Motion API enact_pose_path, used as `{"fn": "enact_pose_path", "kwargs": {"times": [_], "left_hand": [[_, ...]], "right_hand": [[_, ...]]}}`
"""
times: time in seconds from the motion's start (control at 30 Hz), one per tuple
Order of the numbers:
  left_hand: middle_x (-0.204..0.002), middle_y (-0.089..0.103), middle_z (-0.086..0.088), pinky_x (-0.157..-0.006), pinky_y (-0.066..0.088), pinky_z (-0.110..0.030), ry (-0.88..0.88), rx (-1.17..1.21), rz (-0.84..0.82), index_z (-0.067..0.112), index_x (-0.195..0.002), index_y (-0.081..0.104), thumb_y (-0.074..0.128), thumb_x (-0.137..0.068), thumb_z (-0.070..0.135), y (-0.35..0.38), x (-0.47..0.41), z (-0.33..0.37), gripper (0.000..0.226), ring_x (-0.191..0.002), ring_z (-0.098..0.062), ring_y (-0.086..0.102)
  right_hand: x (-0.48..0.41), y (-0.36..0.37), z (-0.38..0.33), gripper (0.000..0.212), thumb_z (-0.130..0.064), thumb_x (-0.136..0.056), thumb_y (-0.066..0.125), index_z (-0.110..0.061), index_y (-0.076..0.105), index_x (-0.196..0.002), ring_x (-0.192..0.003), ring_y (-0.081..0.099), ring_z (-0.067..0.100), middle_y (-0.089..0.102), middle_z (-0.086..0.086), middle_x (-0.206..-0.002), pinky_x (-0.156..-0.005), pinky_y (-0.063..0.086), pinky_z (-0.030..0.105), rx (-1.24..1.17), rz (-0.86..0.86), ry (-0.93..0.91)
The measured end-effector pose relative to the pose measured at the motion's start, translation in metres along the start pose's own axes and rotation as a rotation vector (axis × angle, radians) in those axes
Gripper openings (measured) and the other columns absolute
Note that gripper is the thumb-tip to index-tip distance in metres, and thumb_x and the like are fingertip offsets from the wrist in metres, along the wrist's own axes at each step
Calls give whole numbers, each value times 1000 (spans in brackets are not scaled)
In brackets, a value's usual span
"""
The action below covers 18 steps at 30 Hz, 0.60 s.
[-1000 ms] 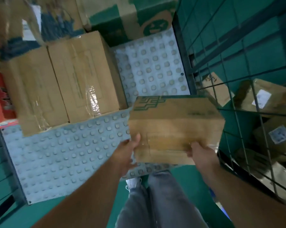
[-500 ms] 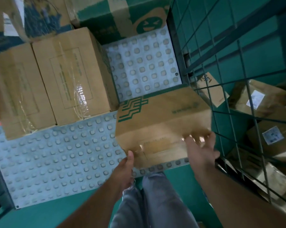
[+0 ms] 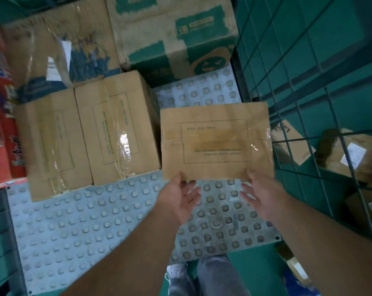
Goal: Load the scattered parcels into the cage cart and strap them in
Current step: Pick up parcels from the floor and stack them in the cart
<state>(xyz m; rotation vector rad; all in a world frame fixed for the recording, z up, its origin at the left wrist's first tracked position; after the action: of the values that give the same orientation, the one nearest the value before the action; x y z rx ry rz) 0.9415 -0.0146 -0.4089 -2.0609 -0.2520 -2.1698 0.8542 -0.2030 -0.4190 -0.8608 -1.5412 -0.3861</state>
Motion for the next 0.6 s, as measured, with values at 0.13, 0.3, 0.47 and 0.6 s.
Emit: {"fn": "enact_pose_path", "kwargs": {"times": [0.13, 0.3, 0.47, 0.6], "left_hand": [[-125, 69, -13, -112, 45, -48, 137, 8, -75, 4, -134, 57, 45, -108, 20, 20, -17, 42, 32, -125, -30, 60], [-162, 36, -11, -120, 34, -50, 292, 60, -159, 9, -157, 33, 35, -109, 15, 59, -26, 117, 48, -146, -30, 39], [-164, 33, -9, -115, 42, -50, 303, -223, -157, 15, -161, 23, 37, -108, 19, 57, -14, 118, 55, -141, -33, 45], [-134, 65, -7, -94, 54, -43, 192, -472, -43, 14, -147, 48, 47, -107, 25, 10, 11, 62, 41, -116, -28, 64]], "right_hand": [[-3, 34, -52, 28, -32, -104, 55, -19, 58, -129, -106, 64, 16, 63, 3, -125, -91, 58, 40, 317, -79, -249], [-19, 74, -119, 49, -15, -107, 44, -13, 34, -154, -140, 45, 33, 43, 14, -153, -107, 49, 47, 542, -221, -444], [-33, 72, -124, 48, -13, -104, 51, -31, 43, -148, -124, 58, 22, 51, -8, -133, -85, 56, 33, 620, -206, -385], [-2, 38, -65, 62, -21, -107, 47, -35, 22, -161, -114, 65, 33, 58, 9, -131, -104, 52, 53, 668, -114, -372]]}}
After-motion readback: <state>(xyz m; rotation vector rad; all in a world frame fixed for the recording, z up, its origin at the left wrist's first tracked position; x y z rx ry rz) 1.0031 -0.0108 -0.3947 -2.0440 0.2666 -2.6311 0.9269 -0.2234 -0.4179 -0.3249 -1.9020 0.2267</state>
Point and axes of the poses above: each hand's wrist, its own x-axis away from the middle knuckle, its own y-axis out of the palm, z = x × y, the point moved 3 cm from there along -x, towards the middle knuckle
